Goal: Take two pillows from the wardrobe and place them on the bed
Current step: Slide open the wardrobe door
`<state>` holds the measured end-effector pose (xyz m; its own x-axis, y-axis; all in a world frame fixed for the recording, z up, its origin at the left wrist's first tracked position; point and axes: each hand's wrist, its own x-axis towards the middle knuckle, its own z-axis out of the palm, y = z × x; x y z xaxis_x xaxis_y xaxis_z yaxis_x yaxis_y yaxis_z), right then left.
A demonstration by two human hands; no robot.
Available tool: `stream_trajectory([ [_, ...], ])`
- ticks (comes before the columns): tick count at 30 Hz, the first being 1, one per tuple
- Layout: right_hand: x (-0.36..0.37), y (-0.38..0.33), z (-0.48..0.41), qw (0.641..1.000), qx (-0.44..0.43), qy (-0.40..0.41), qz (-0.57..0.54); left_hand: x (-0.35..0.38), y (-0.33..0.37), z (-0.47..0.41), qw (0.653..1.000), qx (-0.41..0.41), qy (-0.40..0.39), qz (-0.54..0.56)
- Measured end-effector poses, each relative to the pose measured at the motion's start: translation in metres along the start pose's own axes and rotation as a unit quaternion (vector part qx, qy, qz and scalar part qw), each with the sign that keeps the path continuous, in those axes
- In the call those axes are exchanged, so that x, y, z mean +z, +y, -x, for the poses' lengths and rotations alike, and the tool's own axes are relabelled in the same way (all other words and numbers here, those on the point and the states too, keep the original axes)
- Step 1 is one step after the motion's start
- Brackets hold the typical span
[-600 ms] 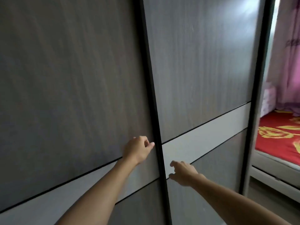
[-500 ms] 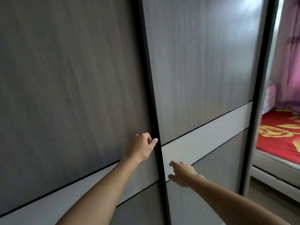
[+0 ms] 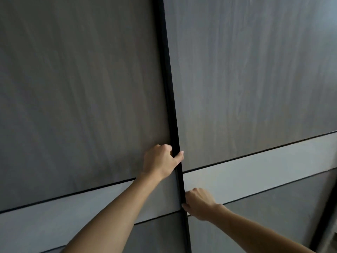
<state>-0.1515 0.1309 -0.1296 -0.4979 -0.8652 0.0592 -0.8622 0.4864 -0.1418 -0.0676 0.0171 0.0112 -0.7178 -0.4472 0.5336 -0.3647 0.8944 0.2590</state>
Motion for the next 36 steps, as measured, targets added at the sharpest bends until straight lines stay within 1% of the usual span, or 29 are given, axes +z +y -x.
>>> stream_trajectory([
  [5,0.007,-0.014,-0.003,0.998,-0.066,-0.002,0.000,-0.009,-0.013,0.015,0.999,-0.044,0.010,-0.001],
  [11,0.017,-0.053,-0.009,0.992,-0.128,-0.006,-0.011,-0.032,-0.048,0.036,0.996,-0.084,0.014,-0.009],
  [20,0.033,-0.141,-0.018,0.984,-0.178,-0.023,-0.021,-0.084,-0.118,0.075,0.989,-0.137,0.025,-0.039],
  [24,0.032,-0.191,-0.024,0.982,-0.191,-0.011,-0.011,-0.111,-0.160,0.090,0.987,-0.149,0.024,-0.062],
  [27,0.034,-0.227,-0.031,0.977,-0.213,0.018,0.013,-0.134,-0.194,0.099,0.986,-0.137,0.026,-0.093],
  [30,0.034,-0.258,-0.035,0.967,-0.243,0.078,0.031,-0.153,-0.227,0.111,0.982,-0.121,0.045,-0.140],
  [33,0.034,-0.282,-0.035,0.944,-0.286,0.151,0.060,-0.169,-0.259,0.127,0.974,-0.084,0.104,-0.182],
  [36,0.035,-0.300,-0.036,0.918,-0.320,0.216,0.091,-0.186,-0.292,0.142,0.951,-0.038,0.163,-0.260],
])
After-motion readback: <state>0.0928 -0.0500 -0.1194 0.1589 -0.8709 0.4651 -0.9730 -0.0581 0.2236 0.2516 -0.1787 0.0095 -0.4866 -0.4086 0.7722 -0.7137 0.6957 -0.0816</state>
